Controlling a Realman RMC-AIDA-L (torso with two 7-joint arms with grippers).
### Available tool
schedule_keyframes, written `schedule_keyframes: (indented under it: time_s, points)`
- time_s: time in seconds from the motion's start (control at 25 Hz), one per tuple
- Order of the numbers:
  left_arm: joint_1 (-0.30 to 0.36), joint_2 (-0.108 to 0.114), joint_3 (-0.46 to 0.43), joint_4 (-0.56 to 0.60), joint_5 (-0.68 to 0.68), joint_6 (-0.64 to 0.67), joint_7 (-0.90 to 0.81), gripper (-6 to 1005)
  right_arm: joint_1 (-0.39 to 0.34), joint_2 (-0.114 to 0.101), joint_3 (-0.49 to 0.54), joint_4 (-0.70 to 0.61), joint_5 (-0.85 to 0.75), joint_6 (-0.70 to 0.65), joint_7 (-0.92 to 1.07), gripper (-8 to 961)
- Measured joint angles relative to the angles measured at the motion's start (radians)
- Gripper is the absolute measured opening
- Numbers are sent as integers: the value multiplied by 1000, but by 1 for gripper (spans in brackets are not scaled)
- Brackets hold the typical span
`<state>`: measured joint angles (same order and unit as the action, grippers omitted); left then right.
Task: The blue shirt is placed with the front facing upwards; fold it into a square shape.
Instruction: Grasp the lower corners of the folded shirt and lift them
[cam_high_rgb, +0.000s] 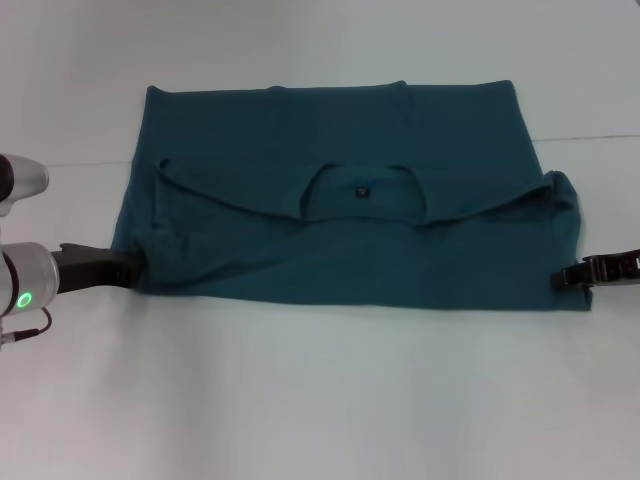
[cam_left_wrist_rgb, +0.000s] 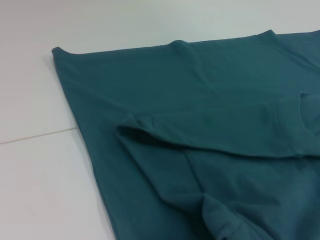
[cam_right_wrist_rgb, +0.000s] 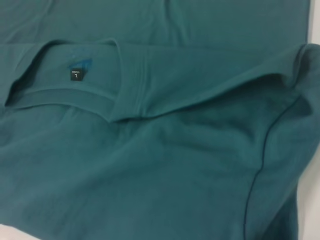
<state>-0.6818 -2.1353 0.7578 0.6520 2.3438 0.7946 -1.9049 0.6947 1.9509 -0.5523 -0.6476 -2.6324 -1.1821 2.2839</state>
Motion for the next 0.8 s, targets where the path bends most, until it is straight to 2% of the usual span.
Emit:
schedule_keyframes:
  time_s: [0.2, 0.44, 0.52, 0.68, 0.8]
  points:
    - [-1, 0, 0, 0, 0, 0, 1, 27, -1, 0, 6, -6, 0, -12, 10, 445]
    - [-2, 0, 0, 0, 0, 0, 3, 27, -7, 0, 7, -9, 1, -11, 12, 211]
    - [-2, 0, 0, 1, 0, 0, 3, 27, -9, -1, 7, -9, 1, -7, 10, 41]
    - [8, -2, -2, 18, 0, 25, 5, 27, -16, -3, 6, -11, 2, -2, 3, 42]
    - [41, -10, -4, 77, -6, 77, 5, 27, -23, -4, 6, -12, 2, -1, -1, 43]
